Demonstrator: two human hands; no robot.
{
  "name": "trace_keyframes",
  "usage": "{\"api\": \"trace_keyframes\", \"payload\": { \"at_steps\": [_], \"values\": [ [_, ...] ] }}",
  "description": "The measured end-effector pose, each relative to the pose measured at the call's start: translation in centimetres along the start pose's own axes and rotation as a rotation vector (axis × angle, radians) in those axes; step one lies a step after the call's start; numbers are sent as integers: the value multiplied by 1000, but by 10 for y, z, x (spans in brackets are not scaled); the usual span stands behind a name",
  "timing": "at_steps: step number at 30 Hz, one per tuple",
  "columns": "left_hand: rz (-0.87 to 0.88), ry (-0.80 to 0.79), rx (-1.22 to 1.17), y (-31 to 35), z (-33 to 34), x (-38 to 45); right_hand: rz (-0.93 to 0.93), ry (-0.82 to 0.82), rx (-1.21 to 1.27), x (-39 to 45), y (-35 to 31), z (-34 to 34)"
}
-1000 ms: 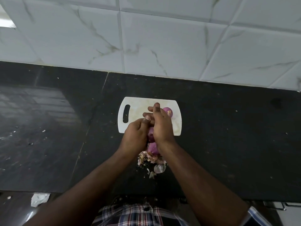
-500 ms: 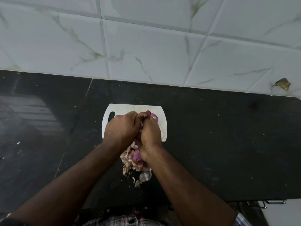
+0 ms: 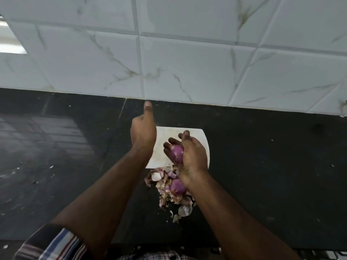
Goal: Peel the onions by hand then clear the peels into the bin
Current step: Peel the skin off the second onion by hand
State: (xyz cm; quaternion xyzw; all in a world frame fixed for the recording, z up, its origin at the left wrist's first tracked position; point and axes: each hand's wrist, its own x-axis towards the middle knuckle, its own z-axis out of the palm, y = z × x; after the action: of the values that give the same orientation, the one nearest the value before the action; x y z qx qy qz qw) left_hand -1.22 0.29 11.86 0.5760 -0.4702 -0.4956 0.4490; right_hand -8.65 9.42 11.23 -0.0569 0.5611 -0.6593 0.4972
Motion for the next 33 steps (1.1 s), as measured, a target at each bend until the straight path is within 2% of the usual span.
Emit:
{"api": "trace_keyframes", "payload": {
  "at_steps": [3,5,6,8,10,11,13,15,17,19,22,24,26,27,30,33],
  "values": [
    [131,-114,171,-4,-10,4,-64,56,9,6,-3,-2],
    [141,-219,251,-12,-20,-3,-149,76,-20,10,-6,-3],
    [115,-286,260,-15,-26,-10,-204,82,-37,13,-7,-2],
    [-54,-486,205,-23,-33,-24,-325,87,-95,16,-6,-3],
    [-250,-703,44,-24,-34,-42,-415,46,-195,17,-5,-2],
    [-277,-755,-26,-24,-33,-48,-429,-7,-261,15,-4,0],
    [-198,-755,-104,-27,-30,-48,-404,-115,-403,12,-5,4],
    [-115,-785,-146,-31,-31,-40,-286,-187,-487,14,-8,5],
    [-57,-910,-128,-36,-35,-34,-175,-207,-537,24,-11,3],
    [-36,-1010,-98,-40,-40,-33,-148,-152,-558,38,-16,2],
    [-103,-984,-95,-43,-38,-31,-231,-32,-698,51,-23,-1],
    [-142,-939,-111,-45,-36,-26,-307,-82,-775,48,-19,0],
    [-116,-981,-81,-47,-35,-23,-317,-175,-811,45,-10,0],
    [-109,-1016,-74,-49,-35,-22,-301,-171,-831,50,-6,-2],
    [-173,-1006,-144,-51,-40,-13,-302,16,-861,76,-13,-25],
    [-169,-830,54,-54,-32,17,-329,125,-837,85,-16,-60]
  ]
}}
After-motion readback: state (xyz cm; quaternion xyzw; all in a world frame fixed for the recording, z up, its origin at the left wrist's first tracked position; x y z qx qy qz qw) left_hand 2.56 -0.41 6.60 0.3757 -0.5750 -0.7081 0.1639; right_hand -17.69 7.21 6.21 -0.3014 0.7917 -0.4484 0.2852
